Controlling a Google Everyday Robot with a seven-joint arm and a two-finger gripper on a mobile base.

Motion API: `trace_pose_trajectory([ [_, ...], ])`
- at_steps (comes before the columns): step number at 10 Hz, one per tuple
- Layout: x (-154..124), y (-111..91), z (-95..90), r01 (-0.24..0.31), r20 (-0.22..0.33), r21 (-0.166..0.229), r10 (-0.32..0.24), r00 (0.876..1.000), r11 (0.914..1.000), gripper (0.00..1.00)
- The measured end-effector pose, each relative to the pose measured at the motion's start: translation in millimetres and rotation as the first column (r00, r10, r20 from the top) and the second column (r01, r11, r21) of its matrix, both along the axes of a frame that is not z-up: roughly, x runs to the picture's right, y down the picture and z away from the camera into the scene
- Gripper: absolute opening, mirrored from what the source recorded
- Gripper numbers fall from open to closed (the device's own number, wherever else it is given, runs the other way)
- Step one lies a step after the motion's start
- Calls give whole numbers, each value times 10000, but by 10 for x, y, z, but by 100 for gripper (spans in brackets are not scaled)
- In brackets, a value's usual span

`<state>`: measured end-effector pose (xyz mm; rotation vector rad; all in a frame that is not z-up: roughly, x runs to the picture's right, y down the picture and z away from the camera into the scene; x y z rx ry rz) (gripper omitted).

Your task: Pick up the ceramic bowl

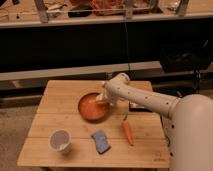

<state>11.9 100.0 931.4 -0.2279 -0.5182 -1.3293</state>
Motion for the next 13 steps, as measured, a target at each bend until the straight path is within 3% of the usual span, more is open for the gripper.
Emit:
trace_pose_trajectory([
  [13,-47,-20,44,287,144,253,-291,9995,9993,80],
])
